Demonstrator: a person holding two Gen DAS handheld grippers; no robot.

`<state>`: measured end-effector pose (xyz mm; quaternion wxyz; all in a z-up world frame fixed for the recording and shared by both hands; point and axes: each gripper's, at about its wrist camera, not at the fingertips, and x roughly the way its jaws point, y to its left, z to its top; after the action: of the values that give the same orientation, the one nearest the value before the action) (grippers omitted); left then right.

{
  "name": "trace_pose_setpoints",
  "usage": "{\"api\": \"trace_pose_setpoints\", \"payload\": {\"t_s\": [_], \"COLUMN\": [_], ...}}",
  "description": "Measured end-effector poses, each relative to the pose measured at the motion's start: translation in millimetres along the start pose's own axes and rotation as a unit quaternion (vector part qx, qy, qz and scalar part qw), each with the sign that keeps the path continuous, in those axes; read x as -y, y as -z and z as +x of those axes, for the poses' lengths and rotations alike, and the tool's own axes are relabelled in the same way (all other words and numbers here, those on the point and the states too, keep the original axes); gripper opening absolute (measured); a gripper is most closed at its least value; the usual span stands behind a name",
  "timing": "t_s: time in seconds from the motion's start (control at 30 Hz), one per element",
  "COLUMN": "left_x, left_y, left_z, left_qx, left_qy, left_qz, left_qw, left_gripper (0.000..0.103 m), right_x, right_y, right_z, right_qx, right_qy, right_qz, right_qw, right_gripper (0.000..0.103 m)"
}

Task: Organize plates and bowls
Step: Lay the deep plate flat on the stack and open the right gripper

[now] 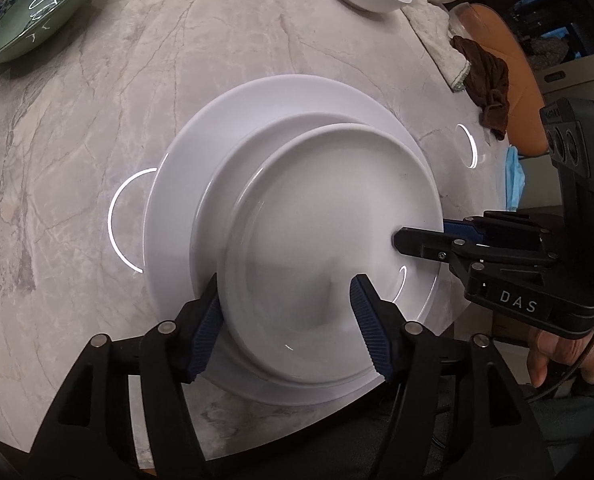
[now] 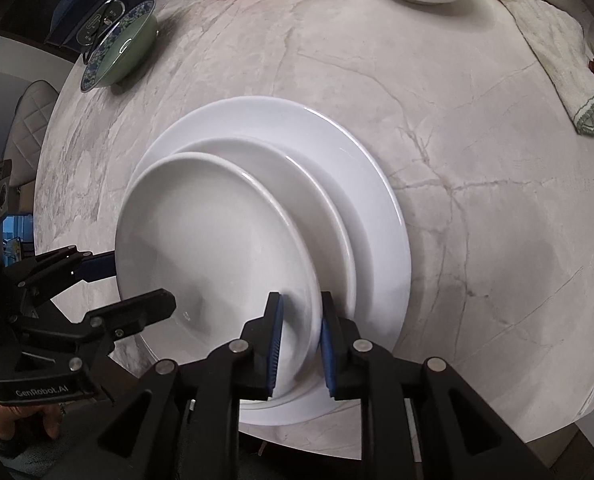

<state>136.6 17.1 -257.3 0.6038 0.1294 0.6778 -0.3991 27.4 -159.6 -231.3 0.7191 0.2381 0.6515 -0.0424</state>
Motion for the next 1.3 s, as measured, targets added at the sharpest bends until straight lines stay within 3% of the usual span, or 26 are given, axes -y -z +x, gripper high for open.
{"api": "trace_pose_setpoints", "payload": {"t_s": [0.33, 0.53, 0.7, 0.93, 1.03, 1.17, 1.3], "left_x": [-2, -4, -7, -24, -36, -66, -107], "left_y": [-2, -2, -2, -2, 0, 2, 2], "left_z": [-1, -9, -24, -57, -86, -123, -135], "left_qx": [0.004, 0.018, 0.042, 0.077, 0.121, 0.186, 0.167], "left_qy": [0.019, 0.039, 0.059, 0.067, 0.068, 0.069, 0.051], "left_qz": [0.003, 0.007, 0.011, -0.002, 0.005, -0.007, -0.041], "left_qw": [0.9998, 0.9990, 0.9973, 0.9948, 0.9903, 0.9800, 0.9838], "left_gripper": [0.067, 0.079, 0.096, 0.099, 0.101, 0.102, 0.102], "right_x": [-2, -1, -1, -2, 2, 20, 48], "right_y": [2, 1, 2, 1, 4, 17, 27], "right_z": [-5, -11, -16, -35, -57, -86, -94], "right_qx": [0.014, 0.027, 0.044, 0.085, 0.135, 0.208, 0.224], "right_qy": [-0.002, 0.001, -0.007, -0.017, -0.044, -0.092, -0.120], "right_qz": [0.012, 0.023, 0.035, 0.058, 0.074, 0.116, 0.188], "right_qw": [1.000, 0.999, 0.998, 0.995, 0.987, 0.967, 0.949], "right_gripper": [0.035, 0.038, 0.050, 0.058, 0.070, 0.081, 0.081]}}
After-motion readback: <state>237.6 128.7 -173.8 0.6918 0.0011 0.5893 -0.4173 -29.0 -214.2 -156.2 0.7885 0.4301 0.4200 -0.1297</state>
